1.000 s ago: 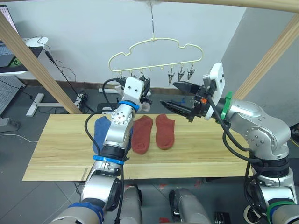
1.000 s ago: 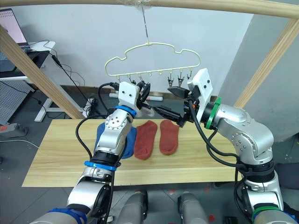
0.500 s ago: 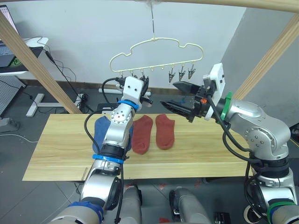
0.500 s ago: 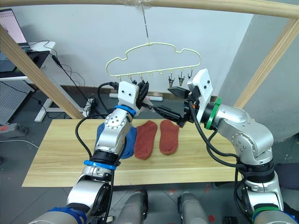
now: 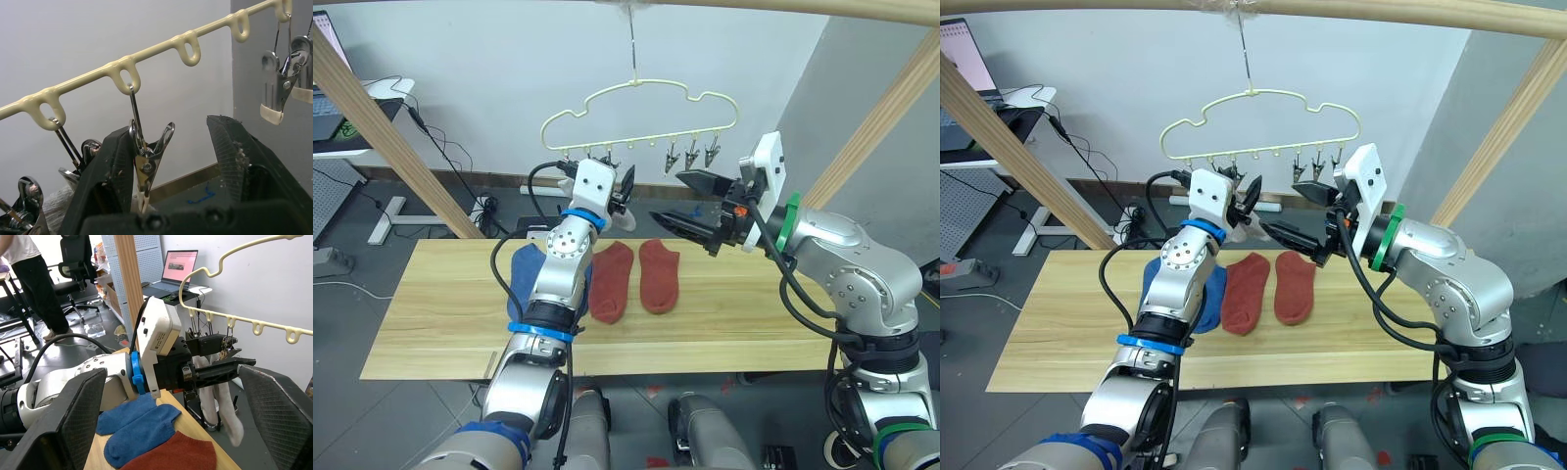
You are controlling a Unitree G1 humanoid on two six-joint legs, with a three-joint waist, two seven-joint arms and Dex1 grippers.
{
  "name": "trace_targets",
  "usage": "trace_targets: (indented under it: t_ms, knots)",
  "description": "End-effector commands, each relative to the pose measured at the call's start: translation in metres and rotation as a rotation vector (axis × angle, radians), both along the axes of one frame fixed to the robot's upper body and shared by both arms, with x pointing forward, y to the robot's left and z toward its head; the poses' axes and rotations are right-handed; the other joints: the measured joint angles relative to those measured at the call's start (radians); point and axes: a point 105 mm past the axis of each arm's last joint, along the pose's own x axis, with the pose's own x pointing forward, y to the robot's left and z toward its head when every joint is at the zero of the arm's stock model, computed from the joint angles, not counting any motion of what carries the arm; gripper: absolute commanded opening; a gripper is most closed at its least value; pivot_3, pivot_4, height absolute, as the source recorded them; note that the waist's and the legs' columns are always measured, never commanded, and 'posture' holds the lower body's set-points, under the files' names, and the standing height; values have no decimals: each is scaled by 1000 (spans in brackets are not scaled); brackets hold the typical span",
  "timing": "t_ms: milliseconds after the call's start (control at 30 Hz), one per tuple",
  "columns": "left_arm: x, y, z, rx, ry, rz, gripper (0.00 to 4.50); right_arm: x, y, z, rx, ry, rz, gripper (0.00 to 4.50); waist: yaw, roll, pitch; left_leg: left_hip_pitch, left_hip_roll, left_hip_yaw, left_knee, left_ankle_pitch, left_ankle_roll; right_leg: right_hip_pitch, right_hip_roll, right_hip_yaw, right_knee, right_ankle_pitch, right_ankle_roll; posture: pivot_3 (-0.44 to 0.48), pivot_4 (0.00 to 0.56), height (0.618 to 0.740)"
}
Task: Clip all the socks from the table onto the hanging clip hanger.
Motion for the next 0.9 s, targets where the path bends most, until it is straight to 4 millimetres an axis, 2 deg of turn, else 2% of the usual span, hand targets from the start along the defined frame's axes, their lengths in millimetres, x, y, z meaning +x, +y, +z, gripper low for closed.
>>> trace_targets:
  t_ms: [33, 267, 367, 467, 567, 733, 800, 900]
  knots:
    - [-2, -3, 18, -7, -64, -9, 2493, -5, -3, 9, 9, -54, -2, 4500, 0, 0, 0, 0, 0, 0, 0, 0, 0, 0, 0, 0, 0, 0, 0, -32, 204, 740]
    - [-1, -3, 19, -9, -70, -6, 2493, -5, -3, 9, 9, -54, -3, 4500, 0, 0, 0, 0, 0, 0, 0, 0, 0, 0, 0, 0, 0, 0, 0, -31, 204, 740]
    - [-1, -2, 20, -13, -71, -9, 1894, -5, -3, 9, 10, -53, -3, 4500, 0, 0, 0, 0, 0, 0, 0, 0, 0, 0, 0, 0, 0, 0, 0, -31, 204, 740]
    - [-2, -2, 21, -18, -74, -10, 984, -5, -3, 9, 12, -50, -3, 4500, 0, 0, 0, 0, 0, 0, 0, 0, 0, 0, 0, 0, 0, 0, 0, -31, 204, 740]
    - [-2, -2, 21, -19, -74, -11, 313, -5, -3, 8, 13, -48, -2, 4500, 0, 0, 0, 0, 0, 0, 0, 0, 0, 0, 0, 0, 0, 0, 0, -31, 204, 740]
    - [-2, -3, 20, -22, -72, -14, 226, -5, -3, 5, 13, -39, -5, 4500, 0, 0, 0, 0, 0, 0, 0, 0, 0, 0, 0, 0, 0, 0, 0, -31, 204, 740]
    - [-2, -3, 20, -25, -64, -23, 226, -3, -4, -3, -13, -24, -20, 4500, 0, 0, 0, 0, 0, 0, 0, 0, 0, 0, 0, 0, 0, 0, 0, -31, 204, 740]
    - [-2, -3, 19, -78, -16, -53, 226, 16, -11, -47, -192, 42, -137, 4500, 0, 0, 0, 0, 0, 0, 0, 0, 0, 0, 0, 0, 0, 0, 0, -31, 204, 740]
